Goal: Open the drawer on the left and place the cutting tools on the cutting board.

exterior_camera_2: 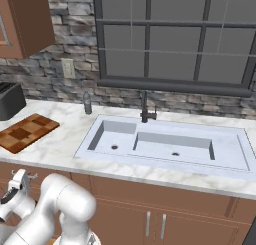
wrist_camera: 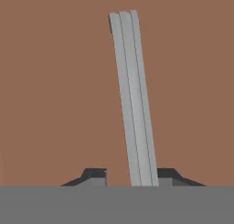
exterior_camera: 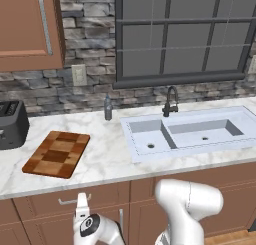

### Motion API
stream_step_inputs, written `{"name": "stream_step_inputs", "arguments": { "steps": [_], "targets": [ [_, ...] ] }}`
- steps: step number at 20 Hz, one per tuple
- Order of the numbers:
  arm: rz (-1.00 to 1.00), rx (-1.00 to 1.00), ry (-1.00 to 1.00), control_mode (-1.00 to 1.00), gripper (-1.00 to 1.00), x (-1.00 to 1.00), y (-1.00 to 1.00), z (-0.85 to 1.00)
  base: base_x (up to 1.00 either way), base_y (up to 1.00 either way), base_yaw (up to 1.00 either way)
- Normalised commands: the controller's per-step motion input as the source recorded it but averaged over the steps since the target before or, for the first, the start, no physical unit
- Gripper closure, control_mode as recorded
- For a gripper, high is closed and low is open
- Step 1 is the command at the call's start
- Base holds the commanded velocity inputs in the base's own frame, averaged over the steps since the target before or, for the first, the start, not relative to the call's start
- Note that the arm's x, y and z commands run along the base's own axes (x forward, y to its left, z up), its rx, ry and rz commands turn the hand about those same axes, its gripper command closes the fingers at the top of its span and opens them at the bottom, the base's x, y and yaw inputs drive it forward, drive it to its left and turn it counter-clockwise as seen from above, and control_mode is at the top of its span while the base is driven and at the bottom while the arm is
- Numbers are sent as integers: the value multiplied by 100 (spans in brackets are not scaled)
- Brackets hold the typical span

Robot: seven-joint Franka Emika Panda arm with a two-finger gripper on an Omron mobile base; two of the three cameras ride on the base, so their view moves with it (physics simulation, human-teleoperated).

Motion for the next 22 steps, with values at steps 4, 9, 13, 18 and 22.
{"name": "stream_step_inputs", "arguments": {
  "steps": [4, 9, 13, 18, 22],
  "targets": [
    [0, 0, 0, -100, 100, -23, 45, 0, 0, 0, 0],
    [0, 0, 1, -100, 100, -55, 47, 0, 0, 0, 0],
    [0, 0, 2, -100, 100, -73, 49, 0, 0, 0, 0],
    [0, 0, 2, -100, 100, -90, 38, 0, 0, 0, 0],
    [0, 0, 3, -100, 100, -99, 30, 0, 0, 0, 0]
  ]
}}
